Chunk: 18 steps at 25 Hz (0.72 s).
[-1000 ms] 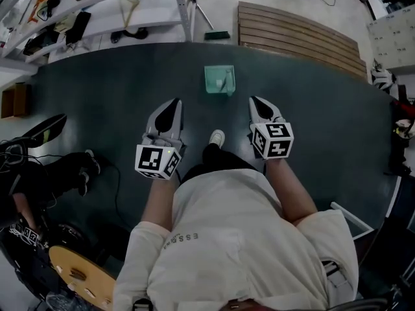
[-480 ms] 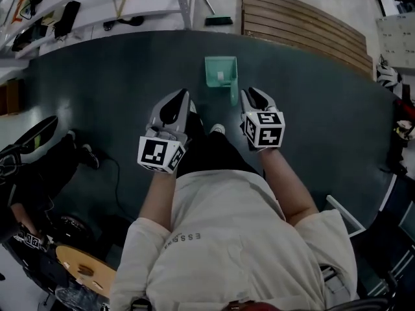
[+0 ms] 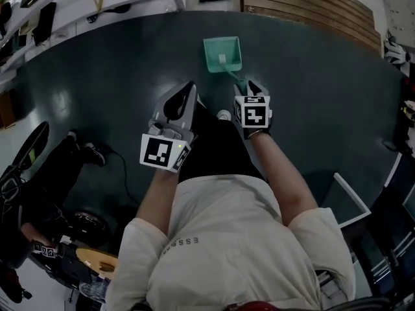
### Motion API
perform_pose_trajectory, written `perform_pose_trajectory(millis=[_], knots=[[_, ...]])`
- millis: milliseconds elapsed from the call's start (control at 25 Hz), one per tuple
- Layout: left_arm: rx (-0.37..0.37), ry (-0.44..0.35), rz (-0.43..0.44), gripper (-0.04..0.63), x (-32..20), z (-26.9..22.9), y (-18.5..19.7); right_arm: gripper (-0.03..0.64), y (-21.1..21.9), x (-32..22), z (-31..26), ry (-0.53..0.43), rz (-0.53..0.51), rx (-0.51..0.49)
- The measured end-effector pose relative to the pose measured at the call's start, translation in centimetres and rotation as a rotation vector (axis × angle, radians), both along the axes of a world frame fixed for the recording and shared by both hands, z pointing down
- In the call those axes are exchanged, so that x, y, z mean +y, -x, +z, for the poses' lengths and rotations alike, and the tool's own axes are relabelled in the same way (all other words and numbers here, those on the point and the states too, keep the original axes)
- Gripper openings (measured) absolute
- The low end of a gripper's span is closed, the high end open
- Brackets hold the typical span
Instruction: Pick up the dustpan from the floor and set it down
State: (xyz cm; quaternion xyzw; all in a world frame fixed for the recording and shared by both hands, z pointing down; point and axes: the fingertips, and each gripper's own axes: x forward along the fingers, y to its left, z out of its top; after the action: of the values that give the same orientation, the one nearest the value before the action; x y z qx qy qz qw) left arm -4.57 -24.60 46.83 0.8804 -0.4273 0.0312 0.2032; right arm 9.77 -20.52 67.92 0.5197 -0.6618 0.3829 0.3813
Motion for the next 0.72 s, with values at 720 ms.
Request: perform_pose_trajectory(millis=[720], knots=[[0.016,0.113,0.007,0.014,-2.4,5.5,1.3,0.167,1.2,-1.6,7.1,0.19,0.013,-0.055]])
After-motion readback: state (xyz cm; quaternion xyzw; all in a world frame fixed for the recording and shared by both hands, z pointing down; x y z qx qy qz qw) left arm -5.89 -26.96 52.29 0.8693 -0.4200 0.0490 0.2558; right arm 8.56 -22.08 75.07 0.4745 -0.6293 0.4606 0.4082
